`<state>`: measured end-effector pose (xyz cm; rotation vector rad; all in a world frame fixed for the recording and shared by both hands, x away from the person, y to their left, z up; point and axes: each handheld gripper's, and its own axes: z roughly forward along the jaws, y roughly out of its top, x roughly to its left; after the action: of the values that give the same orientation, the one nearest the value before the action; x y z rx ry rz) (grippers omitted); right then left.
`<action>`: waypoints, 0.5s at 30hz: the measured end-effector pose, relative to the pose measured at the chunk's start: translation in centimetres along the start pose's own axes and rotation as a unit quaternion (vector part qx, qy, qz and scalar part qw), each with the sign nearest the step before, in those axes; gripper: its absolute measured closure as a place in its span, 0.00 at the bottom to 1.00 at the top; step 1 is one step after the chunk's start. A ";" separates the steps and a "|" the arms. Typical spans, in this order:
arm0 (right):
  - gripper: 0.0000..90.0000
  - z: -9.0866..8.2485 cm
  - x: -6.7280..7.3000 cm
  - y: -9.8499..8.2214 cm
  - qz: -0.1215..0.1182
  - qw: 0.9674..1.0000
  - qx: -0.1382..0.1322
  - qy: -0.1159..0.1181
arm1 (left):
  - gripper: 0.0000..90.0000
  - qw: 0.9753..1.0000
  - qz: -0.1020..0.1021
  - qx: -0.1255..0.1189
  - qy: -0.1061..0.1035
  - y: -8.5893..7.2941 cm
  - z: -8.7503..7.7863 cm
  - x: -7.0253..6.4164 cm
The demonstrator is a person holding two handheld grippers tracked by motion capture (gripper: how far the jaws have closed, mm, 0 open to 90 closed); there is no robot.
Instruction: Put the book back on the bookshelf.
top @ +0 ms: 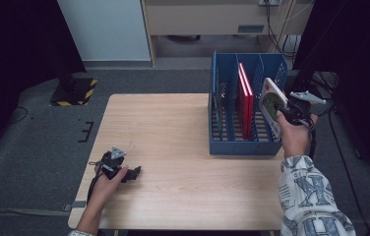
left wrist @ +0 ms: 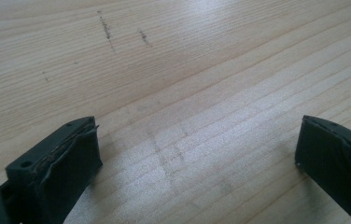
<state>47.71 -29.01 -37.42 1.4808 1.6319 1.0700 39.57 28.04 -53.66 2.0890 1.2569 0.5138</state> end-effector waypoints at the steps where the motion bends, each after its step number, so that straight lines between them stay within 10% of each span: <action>1: 0.84 0.1 0.0 0.0 -0.001 1.000 0.002 -0.001 | 0.00 1.000 0.000 0.000 0.000 0.0 0.0 0.0; 15: 0.84 2.0 0.2 -0.7 -0.007 1.000 0.013 -0.009 | 0.00 1.000 -0.001 -0.001 -0.001 0.0 0.0 0.0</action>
<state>49.13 -28.57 -38.92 1.4898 1.6471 1.0300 39.58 27.98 -53.68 2.0857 1.2558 0.5126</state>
